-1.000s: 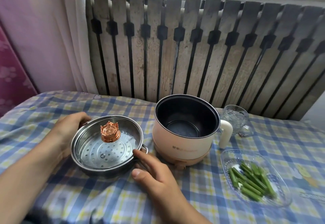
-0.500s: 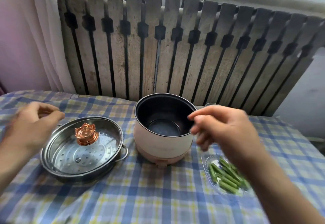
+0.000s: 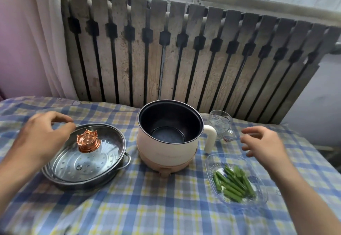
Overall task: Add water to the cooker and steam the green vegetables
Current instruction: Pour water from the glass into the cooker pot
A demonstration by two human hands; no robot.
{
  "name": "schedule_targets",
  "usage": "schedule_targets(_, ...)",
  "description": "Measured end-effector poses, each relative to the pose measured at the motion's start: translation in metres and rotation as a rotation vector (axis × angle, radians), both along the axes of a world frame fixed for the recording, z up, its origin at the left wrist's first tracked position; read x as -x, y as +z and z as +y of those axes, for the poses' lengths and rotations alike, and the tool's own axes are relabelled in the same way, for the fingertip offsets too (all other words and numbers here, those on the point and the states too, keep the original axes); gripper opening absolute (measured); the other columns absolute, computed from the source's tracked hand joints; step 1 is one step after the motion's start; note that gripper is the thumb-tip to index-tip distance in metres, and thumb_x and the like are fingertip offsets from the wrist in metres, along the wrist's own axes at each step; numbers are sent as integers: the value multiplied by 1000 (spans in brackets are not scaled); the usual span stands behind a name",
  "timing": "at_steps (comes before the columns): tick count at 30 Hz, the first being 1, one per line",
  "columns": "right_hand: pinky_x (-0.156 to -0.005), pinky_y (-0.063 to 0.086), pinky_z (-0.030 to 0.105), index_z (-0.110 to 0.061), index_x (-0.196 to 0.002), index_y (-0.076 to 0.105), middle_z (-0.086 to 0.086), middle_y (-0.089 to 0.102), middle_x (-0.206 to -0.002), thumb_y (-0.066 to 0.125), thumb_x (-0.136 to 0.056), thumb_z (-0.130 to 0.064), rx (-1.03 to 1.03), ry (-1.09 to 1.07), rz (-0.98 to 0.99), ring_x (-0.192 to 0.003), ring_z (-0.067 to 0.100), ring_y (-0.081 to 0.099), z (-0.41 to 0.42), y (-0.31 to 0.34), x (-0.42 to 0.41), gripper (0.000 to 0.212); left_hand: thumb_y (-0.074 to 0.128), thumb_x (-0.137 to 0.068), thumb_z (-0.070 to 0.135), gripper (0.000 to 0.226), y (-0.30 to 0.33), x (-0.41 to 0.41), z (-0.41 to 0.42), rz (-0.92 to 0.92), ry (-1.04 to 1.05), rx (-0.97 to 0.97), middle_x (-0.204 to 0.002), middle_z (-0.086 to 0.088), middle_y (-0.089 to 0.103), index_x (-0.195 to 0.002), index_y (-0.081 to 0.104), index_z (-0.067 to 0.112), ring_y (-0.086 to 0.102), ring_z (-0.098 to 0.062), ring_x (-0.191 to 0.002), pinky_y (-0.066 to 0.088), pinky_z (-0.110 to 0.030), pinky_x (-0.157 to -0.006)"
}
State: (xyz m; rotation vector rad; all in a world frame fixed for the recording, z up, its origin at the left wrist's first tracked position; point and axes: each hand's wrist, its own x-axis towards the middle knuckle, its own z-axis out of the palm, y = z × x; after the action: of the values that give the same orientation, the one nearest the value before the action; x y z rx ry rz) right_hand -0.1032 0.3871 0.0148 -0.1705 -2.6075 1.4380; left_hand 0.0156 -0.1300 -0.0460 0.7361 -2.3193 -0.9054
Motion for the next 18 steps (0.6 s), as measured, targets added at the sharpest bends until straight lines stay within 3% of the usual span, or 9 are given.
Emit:
schedule_targets(2, -88, 61, 53, -13, -119, 69, 14, 75, -110, 67, -96, -15, -50, 16, -32, -96, 35, 72, -1, -17, 15, 23, 60, -75, 66, 30, -3, 3, 1, 12, -9, 20, -122, -9, 68, -89, 70, 41, 67, -37, -117, 55, -62, -97)
schedule_targets(4, -94, 59, 53, -17, -116, 70, 12, 75, -112, 65, -100, -22, -87, 55, -55, -104, 35, 71, -5, -31, 26, 18, 61, -76, 66, 27, -8, 6, -2, 24, -14, 28, -121, -9, 68, -91, 72, 46, 67, -38, -116, 55, -62, -97)
schedule_targets(6, -84, 57, 48, -23, -97, 68, 8, 75, -100, 61, -102, -32, -138, 69, -51, -96, 34, 70, -8, -38, 37, 12, 62, -77, 66, 24, -12, 8, -8, 47, -21, 38, -121, -8, 71, -100, 69, 64, 68, -37, -115, 57, -62, -97)
schedule_targets(8, -72, 52, 43, -23, -87, 58, 8, 71, -87, 58, -101, -41, -149, 18, -56, -83, 33, 66, -6, -40, 47, 23, 64, -77, 65, 28, -18, 11, -15, 67, -23, 42, -121, -8, 72, -105, 65, 72, 68, -35, -114, 57, -62, -97)
schedule_targets(14, -60, 40, 34, -9, -82, 53, 11, 57, -68, 59, -105, -30, -111, 97, -160, -61, 26, 51, 7, -32, 81, 32, 67, -78, 64, 37, -27, 17, -28, 86, 4, 88, -118, -2, 72, -115, 67, 62, 68, -30, -112, 58, -60, -96)
schedule_targets(18, -52, 41, 29, -9, -90, 60, 17, 63, -76, 55, -107, -34, -48, 200, -275, -59, 27, 56, 14, -31, 85, 31, 69, -81, 65, 38, -37, 20, -40, 95, 33, 135, -110, 11, 69, -118, 70, 56, 68, -22, -108, 59, -57, -91)
